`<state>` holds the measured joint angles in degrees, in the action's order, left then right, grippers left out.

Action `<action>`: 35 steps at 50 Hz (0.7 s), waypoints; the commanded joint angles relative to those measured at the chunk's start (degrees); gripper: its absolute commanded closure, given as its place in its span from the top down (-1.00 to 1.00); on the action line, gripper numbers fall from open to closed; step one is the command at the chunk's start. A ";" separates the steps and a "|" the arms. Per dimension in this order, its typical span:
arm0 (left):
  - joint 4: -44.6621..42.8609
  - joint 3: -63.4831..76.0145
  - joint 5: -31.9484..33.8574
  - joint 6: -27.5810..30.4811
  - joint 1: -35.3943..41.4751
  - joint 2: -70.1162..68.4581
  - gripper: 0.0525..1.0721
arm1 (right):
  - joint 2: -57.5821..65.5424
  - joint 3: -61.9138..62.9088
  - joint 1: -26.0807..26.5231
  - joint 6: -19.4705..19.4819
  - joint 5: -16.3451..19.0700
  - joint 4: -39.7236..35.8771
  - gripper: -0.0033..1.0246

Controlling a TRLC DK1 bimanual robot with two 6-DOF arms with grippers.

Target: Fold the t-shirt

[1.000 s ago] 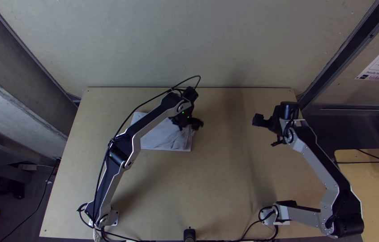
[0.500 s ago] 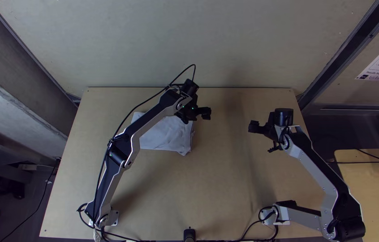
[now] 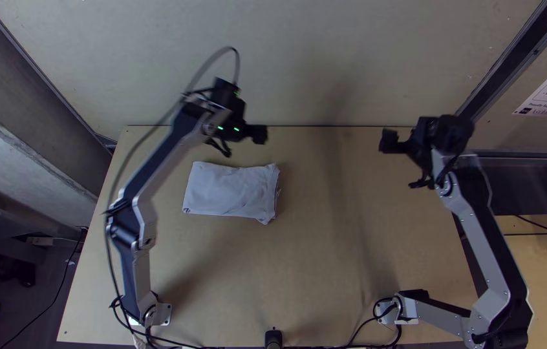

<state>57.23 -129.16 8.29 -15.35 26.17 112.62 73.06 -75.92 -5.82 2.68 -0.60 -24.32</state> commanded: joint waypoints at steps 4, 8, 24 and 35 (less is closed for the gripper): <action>1.65 3.57 -4.08 9.82 -6.49 -11.02 0.92 | -0.02 -10.74 1.52 -4.79 -0.19 -0.56 0.92; 1.65 3.74 -5.83 12.54 -10.27 -14.88 0.92 | 0.07 -15.13 1.87 -5.23 -0.19 -0.56 0.92; 0.42 6.20 -6.01 15.44 -21.43 -30.79 0.92 | -6.88 -20.50 2.40 -5.58 -0.37 2.26 0.92; -5.82 22.90 -5.04 13.60 -28.02 -46.44 0.92 | -17.07 -14.08 2.13 -5.93 -0.89 3.40 0.92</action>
<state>53.82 -114.32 2.50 -1.26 0.12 73.65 60.88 -93.43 -3.95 -2.00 -0.89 -22.41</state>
